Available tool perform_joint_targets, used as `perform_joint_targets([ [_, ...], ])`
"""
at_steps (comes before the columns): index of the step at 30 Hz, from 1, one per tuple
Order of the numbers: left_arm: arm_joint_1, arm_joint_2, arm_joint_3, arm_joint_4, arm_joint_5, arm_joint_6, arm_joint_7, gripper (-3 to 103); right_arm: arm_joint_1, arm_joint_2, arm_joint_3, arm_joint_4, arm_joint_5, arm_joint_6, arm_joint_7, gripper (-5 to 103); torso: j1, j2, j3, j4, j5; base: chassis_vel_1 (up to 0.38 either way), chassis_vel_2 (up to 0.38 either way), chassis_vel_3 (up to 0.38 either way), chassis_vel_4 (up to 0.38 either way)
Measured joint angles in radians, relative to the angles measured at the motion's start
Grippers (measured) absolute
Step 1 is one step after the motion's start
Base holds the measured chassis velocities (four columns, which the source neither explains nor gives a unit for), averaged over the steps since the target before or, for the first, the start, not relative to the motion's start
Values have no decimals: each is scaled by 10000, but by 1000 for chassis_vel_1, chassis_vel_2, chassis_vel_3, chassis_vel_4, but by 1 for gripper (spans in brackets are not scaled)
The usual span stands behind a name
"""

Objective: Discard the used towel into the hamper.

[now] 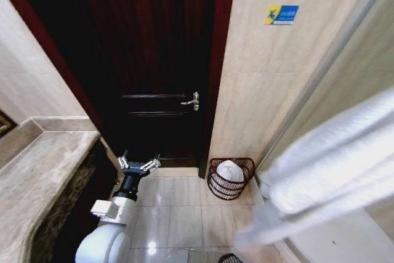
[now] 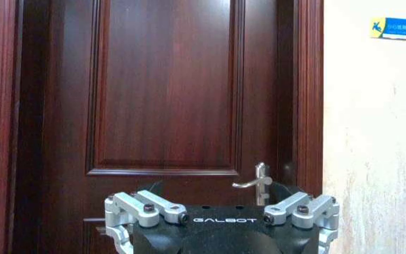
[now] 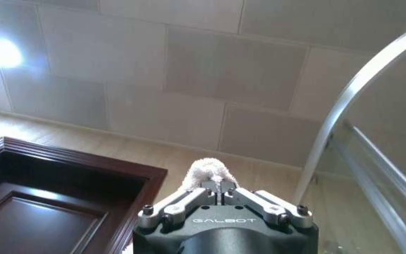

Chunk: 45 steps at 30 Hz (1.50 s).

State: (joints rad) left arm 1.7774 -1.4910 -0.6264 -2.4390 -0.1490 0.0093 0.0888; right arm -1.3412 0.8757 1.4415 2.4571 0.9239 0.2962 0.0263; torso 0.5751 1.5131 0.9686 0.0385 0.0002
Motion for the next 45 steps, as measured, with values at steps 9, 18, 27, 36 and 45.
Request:
perform_joint_targets([
  [9,0,0,0,0,0,0,2,100,1463,-468,-1966,-554,-555,-23,166,2,-1,0,-1,0,-2,0,0,0,0],
  [18,0,0,1,0,0,0,2,100,2966,-589,-4323,-1680,-1398,245,180,2,-2,-1,-1,0,-3,0,0,0,0],
  [27,0,0,0,0,0,0,2,100,4459,-501,-5889,-3107,-1881,496,142,2,-1,-2,0,0,-1,0,0,0,0],
  [36,0,0,1,0,0,0,2,100,6411,-296,-6806,-4835,-2111,854,-375,2,-1,-2,-1,1,-2,0,0,0,0],
  [45,0,-1,0,0,0,0,2,100,7487,-176,-7549,-5991,-2097,961,-635,2,-1,-2,-1,0,-2,0,0,0,0],
])
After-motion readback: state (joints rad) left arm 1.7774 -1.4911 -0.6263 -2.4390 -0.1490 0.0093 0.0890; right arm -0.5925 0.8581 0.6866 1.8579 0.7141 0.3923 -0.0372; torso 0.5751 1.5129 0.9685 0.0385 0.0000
